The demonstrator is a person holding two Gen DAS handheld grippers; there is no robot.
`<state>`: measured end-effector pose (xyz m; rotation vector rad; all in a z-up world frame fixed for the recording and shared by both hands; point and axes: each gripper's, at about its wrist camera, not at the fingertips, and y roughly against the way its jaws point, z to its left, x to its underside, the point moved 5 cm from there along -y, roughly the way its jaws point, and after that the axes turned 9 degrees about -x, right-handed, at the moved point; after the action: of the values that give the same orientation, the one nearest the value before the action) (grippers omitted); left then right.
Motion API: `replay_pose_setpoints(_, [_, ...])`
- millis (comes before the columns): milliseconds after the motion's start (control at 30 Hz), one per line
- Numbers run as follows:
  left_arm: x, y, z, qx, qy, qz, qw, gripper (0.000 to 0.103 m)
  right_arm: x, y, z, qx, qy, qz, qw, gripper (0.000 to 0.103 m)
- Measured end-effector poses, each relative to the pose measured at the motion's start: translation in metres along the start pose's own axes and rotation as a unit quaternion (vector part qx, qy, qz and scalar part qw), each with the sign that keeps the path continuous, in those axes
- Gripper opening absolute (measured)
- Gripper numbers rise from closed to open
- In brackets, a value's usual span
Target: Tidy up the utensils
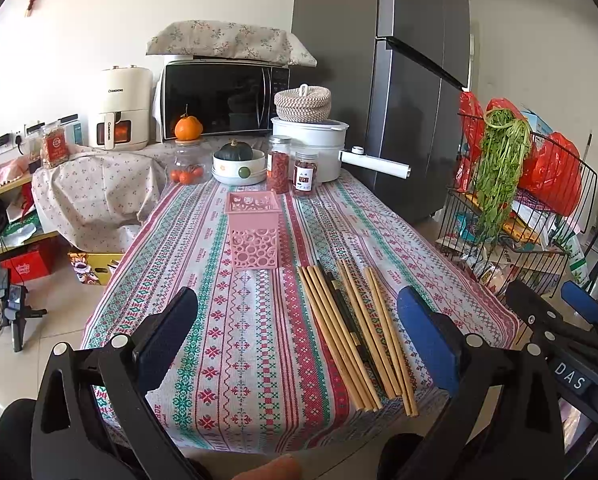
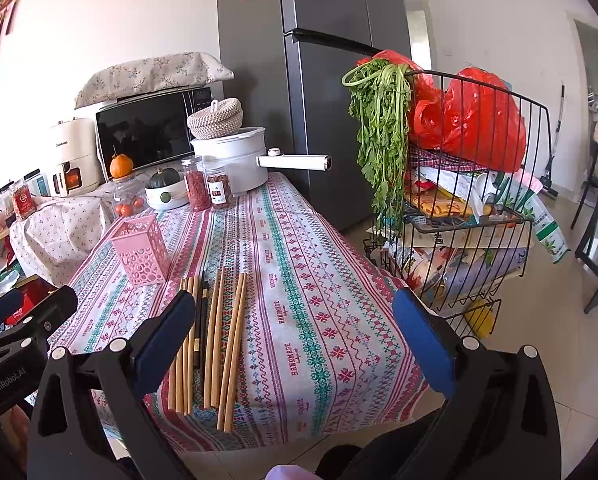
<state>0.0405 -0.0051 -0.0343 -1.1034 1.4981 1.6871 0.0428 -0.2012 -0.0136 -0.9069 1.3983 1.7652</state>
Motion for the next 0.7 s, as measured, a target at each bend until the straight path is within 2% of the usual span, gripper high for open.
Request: replay_pose_setpoints(700, [0.0025, -0.006, 0.0011, -0.001, 0.001, 0.011, 0.9999, 0.096, 0.0028, -0.0047, 0.0015, 0.0, 0.004, 0.01, 1.0, 0.096])
